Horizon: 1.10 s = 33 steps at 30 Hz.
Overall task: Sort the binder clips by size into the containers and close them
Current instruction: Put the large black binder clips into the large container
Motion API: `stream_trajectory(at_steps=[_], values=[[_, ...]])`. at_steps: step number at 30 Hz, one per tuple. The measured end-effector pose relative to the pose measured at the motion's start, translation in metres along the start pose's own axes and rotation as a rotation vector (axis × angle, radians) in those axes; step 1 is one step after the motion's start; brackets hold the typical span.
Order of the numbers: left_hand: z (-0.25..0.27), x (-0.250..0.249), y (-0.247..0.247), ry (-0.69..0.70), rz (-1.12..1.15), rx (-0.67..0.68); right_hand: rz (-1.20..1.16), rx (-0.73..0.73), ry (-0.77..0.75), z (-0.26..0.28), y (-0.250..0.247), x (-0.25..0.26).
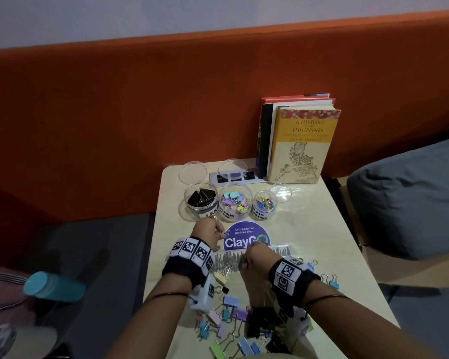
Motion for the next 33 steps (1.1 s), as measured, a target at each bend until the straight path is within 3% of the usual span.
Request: stream_trajectory(at_steps=[6, 11, 17, 25, 29, 33], values=[[-0.034, -0.066, 0.006, 0.141, -0.034, -0.031, -0.155, -0.130, 0.032, 0.010, -0.020, -0.038], [-0.059, -0.104, 0.017, 0.161, 0.015, -0.055, -0.263, -0.314, 0.099, 0.020, -0.054, -0.084], [-0.082, -0.110, 0.036, 0.134, -0.001, -0.011, -0.437, -0.500, 0.126, 0.024, -0.105, -0.108], [-0.070, -0.097, 0.022, 0.224, 0.247, -0.007, -0.395, -0.555, 0.084, -0.009, -0.168, -0.092], [-0.047, -0.088, 0.007, 0.328, 0.133, -0.051, -0.286, -0.392, -0.005, -0.027, -0.161, -0.066], [-0.020, -0.066, 0.001, 0.383, 0.032, -0.062, -0.249, -0.461, -0.058, -0.007, -0.153, -0.059]])
Point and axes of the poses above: each hand's wrist, its own z-axis away from the middle knuckle, its own y-axis out of the palm, x = y × z, the point moved 10 cm from there along -z, towards the middle knuckle, and after that the axes turned 4 degrees about x, right-handed, at the moved point
